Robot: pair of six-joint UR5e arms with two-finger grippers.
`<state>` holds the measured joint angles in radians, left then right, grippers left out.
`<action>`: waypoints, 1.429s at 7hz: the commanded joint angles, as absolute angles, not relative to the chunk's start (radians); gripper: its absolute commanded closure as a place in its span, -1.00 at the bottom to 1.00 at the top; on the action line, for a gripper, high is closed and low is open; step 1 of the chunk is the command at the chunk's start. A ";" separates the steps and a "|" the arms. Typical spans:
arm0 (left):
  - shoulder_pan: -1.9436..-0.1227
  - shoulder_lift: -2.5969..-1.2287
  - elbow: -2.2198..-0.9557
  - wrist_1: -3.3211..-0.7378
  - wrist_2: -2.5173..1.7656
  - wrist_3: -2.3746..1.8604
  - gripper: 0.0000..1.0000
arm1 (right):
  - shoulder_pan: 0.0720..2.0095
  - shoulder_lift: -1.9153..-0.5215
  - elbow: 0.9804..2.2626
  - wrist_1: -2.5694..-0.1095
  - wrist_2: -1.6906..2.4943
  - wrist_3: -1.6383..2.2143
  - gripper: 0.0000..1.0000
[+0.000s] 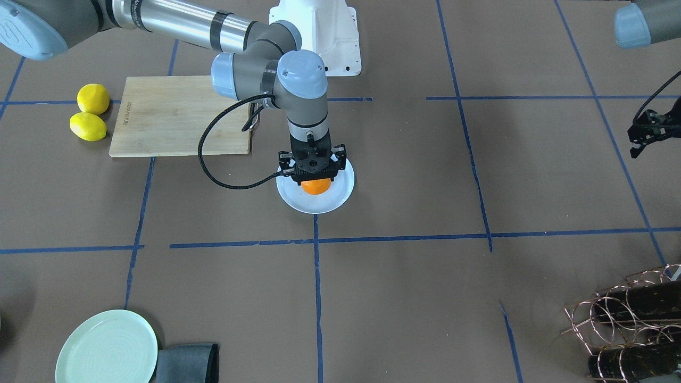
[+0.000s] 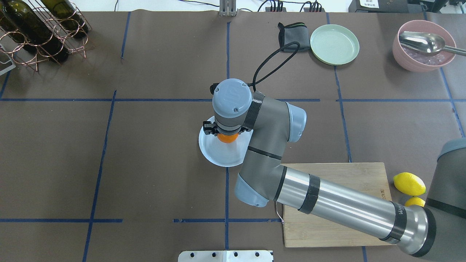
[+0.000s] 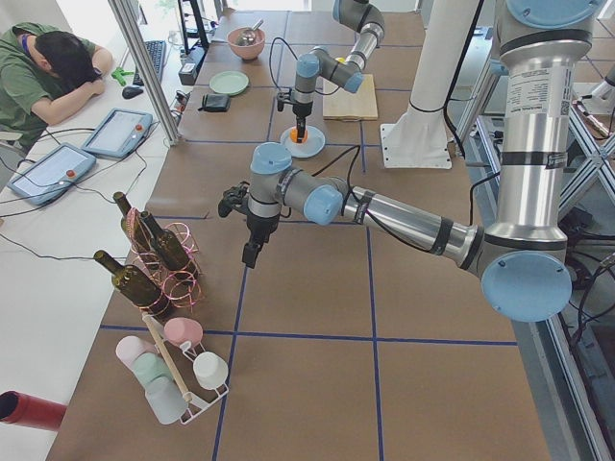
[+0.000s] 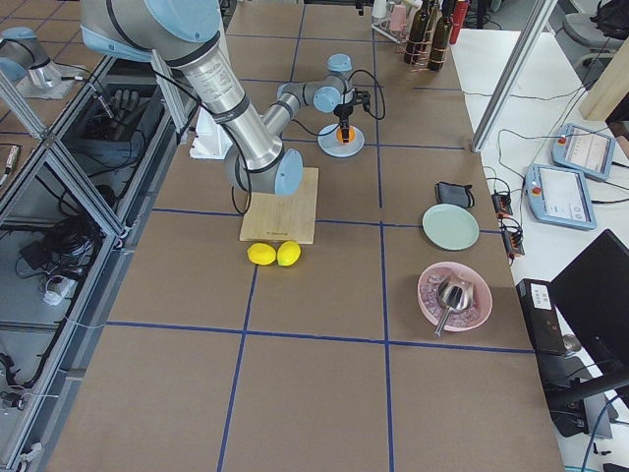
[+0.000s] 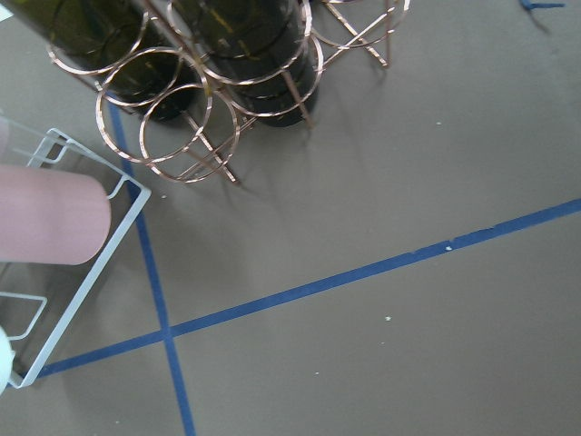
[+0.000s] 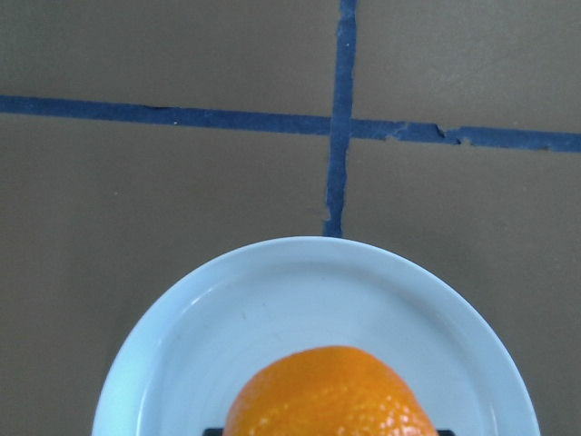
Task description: Pick orange to plate
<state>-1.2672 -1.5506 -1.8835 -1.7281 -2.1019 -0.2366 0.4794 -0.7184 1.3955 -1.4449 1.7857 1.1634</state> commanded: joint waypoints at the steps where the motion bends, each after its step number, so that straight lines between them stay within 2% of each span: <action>1: -1.275 -1.539 -1.882 -1.732 -2.108 -0.235 -1.00 | 0.479 -0.719 1.411 -1.448 1.805 1.190 -1.00; 2: -1.279 -1.537 -1.881 -1.730 -2.108 -0.235 -1.00 | 0.485 -0.726 1.428 -1.451 1.822 1.193 -1.00; 5: -1.327 -1.537 -1.826 -1.720 -2.185 -0.157 -1.00 | 0.630 -0.753 1.682 -1.724 1.934 1.160 -1.00; 7: -1.420 -1.534 -1.748 -1.710 -2.290 -0.022 -1.00 | 0.743 -0.927 1.861 -1.793 1.985 0.987 -1.00; 10: -1.511 -1.532 -1.704 -1.589 -2.344 0.086 -1.00 | 0.999 -1.075 1.893 -1.827 2.182 0.662 -1.00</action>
